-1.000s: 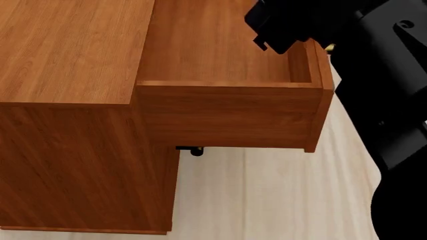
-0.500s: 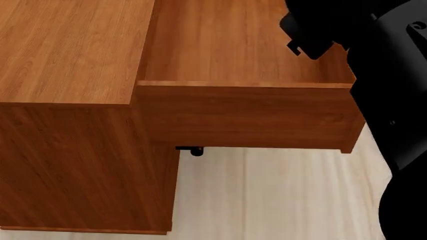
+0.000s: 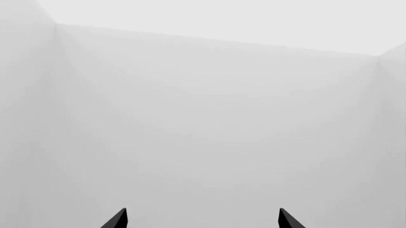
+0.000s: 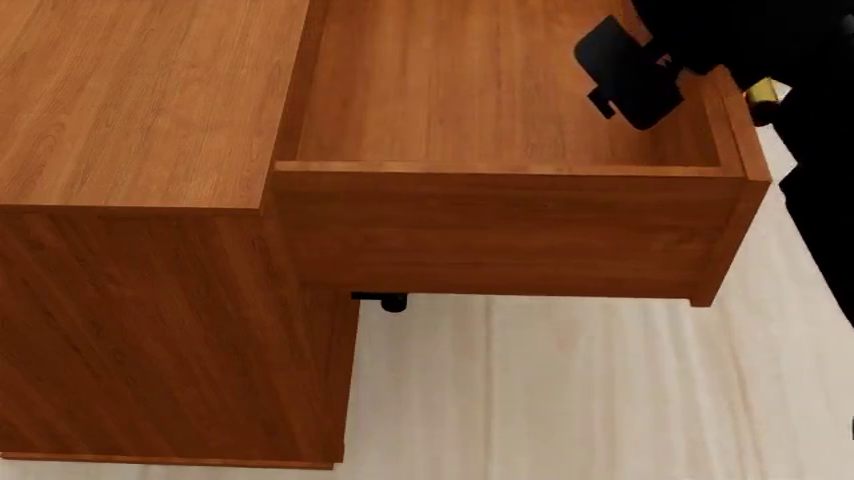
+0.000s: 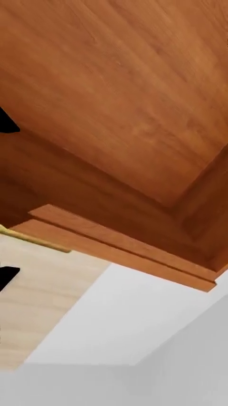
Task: Close the bottom drawer of the cabinet and open the top drawer.
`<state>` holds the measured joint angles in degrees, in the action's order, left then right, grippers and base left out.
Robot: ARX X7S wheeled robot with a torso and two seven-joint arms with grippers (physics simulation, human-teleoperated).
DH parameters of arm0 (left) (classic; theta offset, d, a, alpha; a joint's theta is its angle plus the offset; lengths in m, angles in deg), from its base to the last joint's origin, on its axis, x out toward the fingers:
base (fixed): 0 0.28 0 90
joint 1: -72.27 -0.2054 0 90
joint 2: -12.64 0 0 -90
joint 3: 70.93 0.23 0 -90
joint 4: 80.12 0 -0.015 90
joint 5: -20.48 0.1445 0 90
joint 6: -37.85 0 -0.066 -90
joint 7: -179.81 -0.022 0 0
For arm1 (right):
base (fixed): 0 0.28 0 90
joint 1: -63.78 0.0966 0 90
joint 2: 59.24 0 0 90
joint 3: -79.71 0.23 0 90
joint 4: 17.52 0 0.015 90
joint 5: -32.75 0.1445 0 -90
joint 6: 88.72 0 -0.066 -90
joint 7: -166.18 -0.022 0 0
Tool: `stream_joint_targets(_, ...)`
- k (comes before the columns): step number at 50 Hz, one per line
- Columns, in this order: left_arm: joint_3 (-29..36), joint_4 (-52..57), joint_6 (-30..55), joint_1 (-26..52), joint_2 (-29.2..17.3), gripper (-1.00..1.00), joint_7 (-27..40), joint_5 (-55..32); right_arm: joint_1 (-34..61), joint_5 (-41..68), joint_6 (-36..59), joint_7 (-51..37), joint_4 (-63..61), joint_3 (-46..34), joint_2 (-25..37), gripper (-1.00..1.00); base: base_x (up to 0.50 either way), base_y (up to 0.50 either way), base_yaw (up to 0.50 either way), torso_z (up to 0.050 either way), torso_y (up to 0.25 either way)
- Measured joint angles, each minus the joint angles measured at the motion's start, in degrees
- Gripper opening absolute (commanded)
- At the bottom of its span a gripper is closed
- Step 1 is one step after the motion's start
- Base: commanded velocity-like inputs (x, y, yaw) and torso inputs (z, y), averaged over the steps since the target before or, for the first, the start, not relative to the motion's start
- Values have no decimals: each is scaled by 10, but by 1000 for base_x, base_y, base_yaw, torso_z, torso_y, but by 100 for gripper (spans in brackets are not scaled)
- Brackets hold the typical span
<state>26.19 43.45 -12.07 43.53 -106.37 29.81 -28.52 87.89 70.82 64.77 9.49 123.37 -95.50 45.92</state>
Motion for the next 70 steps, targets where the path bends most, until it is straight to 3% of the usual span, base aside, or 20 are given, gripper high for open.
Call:
stream_joint_targets(49, -1, 17, 20, 33, 0, 100, 22, -33, 141, 33, 163, -61, -214, 22, 114, 100, 0, -1, -2, 0, 2)
stream_joint_targets(58, -3, 21, 25, 38, -3, 100, 26, -40, 160, 76, 216, -127, -291, 97, 163, 100, 0, 0, 0, 0, 0)
stream_joint_targets(70, -2, 26, 34, 49, -6, 100, 33, -51, 191, 239, 249, -299, -366, 169, 247, 100, 0, 0, -1, 0, 0)
